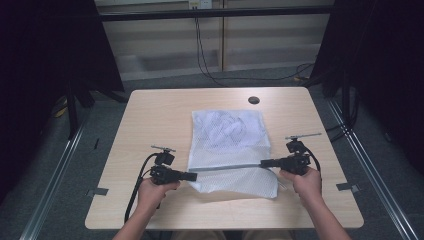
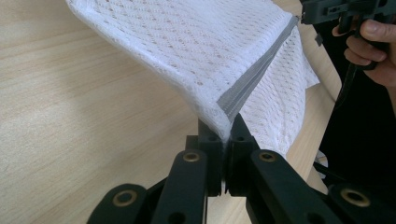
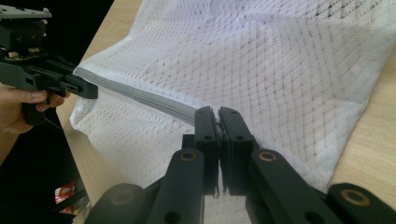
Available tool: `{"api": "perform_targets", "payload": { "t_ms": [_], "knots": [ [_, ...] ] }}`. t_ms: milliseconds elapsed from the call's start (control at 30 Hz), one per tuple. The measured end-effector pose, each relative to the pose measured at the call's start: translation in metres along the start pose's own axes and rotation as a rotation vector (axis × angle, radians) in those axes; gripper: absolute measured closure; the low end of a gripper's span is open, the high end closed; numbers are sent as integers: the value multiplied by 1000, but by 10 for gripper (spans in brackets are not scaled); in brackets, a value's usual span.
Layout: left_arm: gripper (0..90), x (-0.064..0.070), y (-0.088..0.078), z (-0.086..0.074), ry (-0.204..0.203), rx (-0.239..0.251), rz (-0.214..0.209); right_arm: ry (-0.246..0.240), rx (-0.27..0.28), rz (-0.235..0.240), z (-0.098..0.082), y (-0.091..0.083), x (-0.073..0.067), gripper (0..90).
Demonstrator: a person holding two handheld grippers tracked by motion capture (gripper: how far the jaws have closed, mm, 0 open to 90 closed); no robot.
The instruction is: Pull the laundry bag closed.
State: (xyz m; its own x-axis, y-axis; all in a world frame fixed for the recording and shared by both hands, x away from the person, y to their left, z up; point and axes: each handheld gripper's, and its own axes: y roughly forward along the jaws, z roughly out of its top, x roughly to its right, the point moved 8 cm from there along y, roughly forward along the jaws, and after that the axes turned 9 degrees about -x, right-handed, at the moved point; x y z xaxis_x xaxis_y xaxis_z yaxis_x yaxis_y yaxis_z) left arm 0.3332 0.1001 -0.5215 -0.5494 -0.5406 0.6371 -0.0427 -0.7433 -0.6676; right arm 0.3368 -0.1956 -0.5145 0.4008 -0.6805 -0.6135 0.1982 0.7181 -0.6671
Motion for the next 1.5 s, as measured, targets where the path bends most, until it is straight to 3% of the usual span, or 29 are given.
{"api": "perform_targets", "payload": {
  "t_ms": [933,1333,1500],
  "knots": [
    [881,2,0,1,19,-6,10,5,8,-4,-3,-4,5,865],
    [881,1,0,-1,3,-6,28,11,7,-11,-7,-6,9,865],
    [881,3,2,-2,3,-17,15,10,15,-7,-6,-8,9,865]
  ]
}}
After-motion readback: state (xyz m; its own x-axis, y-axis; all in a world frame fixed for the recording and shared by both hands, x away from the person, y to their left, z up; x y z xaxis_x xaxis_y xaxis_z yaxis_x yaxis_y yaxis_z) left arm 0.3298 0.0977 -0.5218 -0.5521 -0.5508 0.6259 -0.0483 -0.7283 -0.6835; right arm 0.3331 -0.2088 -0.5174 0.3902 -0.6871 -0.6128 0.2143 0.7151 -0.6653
